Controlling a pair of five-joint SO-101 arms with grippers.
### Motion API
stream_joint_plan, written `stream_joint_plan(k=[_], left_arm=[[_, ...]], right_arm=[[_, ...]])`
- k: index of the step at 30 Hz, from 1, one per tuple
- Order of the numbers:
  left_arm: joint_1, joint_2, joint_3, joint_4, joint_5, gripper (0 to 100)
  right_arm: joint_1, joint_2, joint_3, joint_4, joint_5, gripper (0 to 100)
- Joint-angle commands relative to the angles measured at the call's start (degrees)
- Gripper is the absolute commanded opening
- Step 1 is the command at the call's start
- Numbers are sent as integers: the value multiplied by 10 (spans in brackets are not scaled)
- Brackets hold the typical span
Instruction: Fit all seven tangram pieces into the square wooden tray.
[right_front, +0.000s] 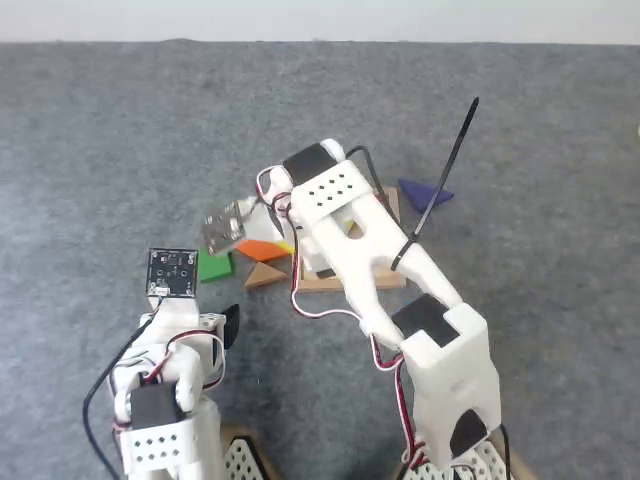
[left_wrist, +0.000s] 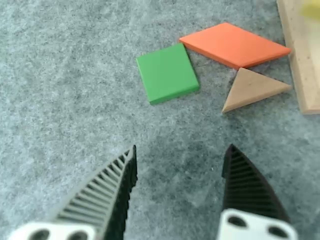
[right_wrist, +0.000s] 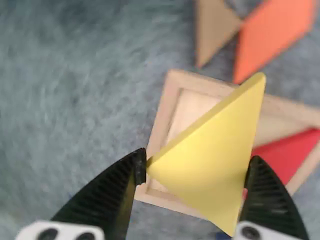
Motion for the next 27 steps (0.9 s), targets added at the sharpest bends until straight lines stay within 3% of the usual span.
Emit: stream_joint_plan(k=[1,17,27], left_arm=[[-4,-6,-4,2,-4,273],[-4,-6,-4,2,-4,273],[-4,-6,-4,2,-4,273]], right_arm=[[3,-6,-30,22,125,292],[79,58,-33,-35,440,292],[81,85,-43,-72,492,292]])
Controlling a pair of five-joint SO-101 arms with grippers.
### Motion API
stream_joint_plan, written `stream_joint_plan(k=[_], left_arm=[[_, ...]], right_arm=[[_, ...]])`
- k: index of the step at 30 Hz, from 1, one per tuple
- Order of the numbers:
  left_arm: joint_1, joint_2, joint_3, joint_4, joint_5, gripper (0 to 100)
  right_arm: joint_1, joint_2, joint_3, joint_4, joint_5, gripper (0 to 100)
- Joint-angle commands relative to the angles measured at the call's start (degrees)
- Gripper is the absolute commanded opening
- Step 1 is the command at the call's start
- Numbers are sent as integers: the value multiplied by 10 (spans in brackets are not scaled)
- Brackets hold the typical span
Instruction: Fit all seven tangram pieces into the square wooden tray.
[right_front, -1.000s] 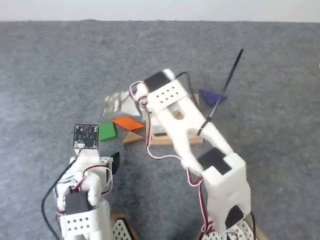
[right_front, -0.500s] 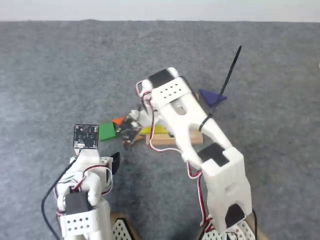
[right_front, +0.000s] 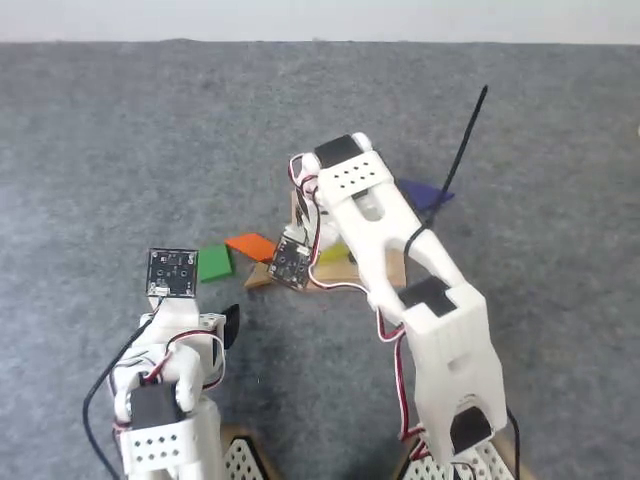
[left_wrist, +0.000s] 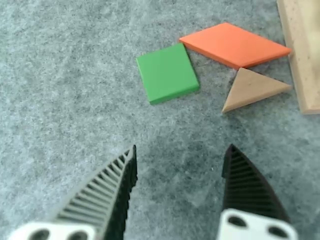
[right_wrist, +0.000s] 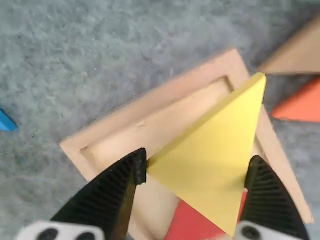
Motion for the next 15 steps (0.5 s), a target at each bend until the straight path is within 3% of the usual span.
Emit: stream_joint_plan(k=[1,8,15], left_arm=[[-4,-6,-4,2,-4,273],[-4,-6,-4,2,-4,273],[-4,-6,-4,2,-4,273]], right_arm=[[9,-4,-29,-8,13,292],[13,3,-30,-17,12,309],[33,1,-30,-47,-29,484]])
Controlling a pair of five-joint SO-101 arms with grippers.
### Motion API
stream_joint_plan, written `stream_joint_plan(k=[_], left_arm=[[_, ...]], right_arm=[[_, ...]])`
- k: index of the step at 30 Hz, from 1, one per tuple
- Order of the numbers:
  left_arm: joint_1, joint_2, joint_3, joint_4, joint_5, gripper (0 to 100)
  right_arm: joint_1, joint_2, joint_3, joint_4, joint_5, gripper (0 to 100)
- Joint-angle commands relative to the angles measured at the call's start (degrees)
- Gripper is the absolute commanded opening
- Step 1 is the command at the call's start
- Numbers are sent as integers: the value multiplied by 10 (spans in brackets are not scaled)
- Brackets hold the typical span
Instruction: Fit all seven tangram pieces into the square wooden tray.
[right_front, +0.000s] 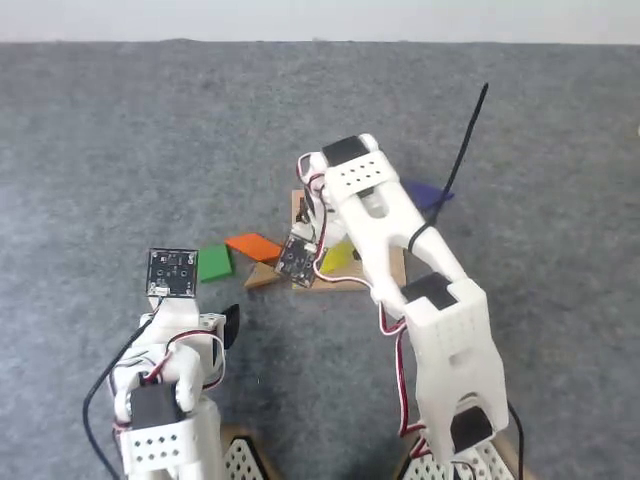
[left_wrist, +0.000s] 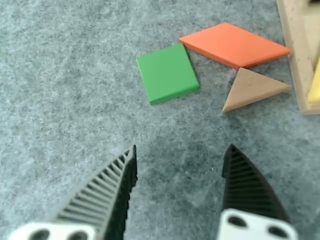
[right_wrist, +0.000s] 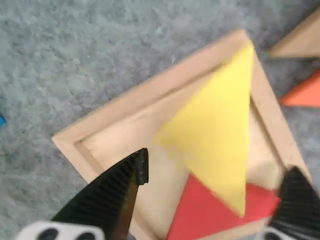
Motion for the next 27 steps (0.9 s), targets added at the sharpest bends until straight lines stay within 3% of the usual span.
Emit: stream_joint_plan(k=[1,4,13,19,22,27], left_arm=[[-4,-6,-4,2,-4,273],[-4,-6,-4,2,-4,273],[-4,-6,-4,2,-4,273],[-4,-6,-4,2,-4,273],[-4,-6,-4,2,-4,273],[-4,-6,-4,2,-4,273]], right_arm=[[10,-7,-30,-15,-30,500],[14,-14,-40,-22,-77,508],[11,-78,-101,21,-588,508],[10,-77,-90,53,-873,508],[8,-54,-81,31,-946,508],[-4,-23,-80,29,-993,508]])
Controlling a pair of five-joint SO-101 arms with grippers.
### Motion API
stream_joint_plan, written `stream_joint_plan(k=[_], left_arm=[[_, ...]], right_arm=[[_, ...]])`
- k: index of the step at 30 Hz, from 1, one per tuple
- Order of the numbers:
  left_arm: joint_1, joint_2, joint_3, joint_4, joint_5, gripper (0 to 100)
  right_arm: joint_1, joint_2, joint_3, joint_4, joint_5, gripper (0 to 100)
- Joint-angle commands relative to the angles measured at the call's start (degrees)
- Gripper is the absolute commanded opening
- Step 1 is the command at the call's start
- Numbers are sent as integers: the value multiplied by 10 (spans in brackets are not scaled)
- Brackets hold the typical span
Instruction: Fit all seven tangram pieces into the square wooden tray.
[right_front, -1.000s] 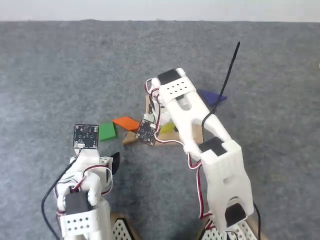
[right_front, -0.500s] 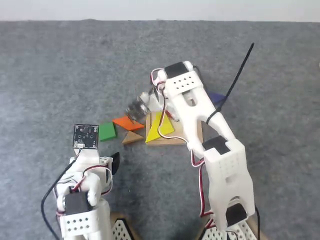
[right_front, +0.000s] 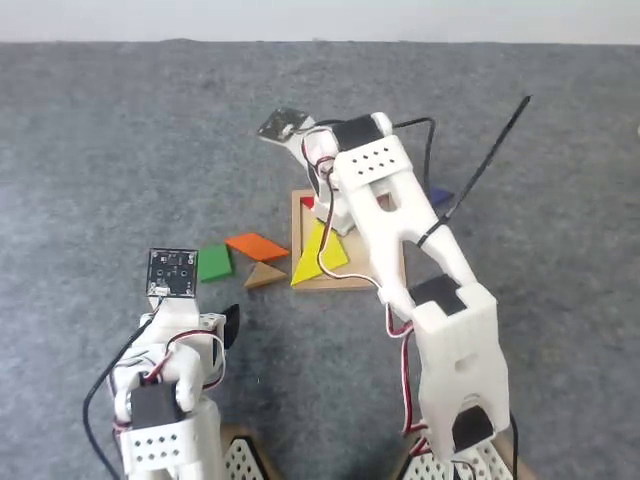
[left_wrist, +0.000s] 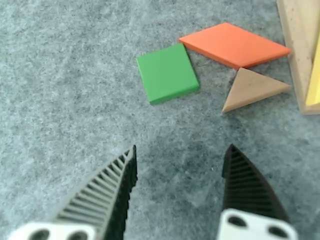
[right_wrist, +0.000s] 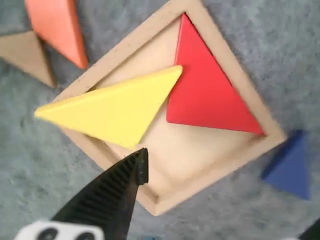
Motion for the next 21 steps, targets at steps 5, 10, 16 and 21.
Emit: stream_joint_plan(k=[5,10,16,21], left_arm=[[-4,-6,-4,2,-4,273],[-4,-6,-4,2,-4,273],[-4,-6,-4,2,-4,273],[-4,-6,-4,2,-4,273]], right_arm=[[-35,5,-6,15,-85,508],[-53,5,4,-10,-177,508],[-54,-30,132,-109,-225,508],[-54,-170,284,-211,-238,508]])
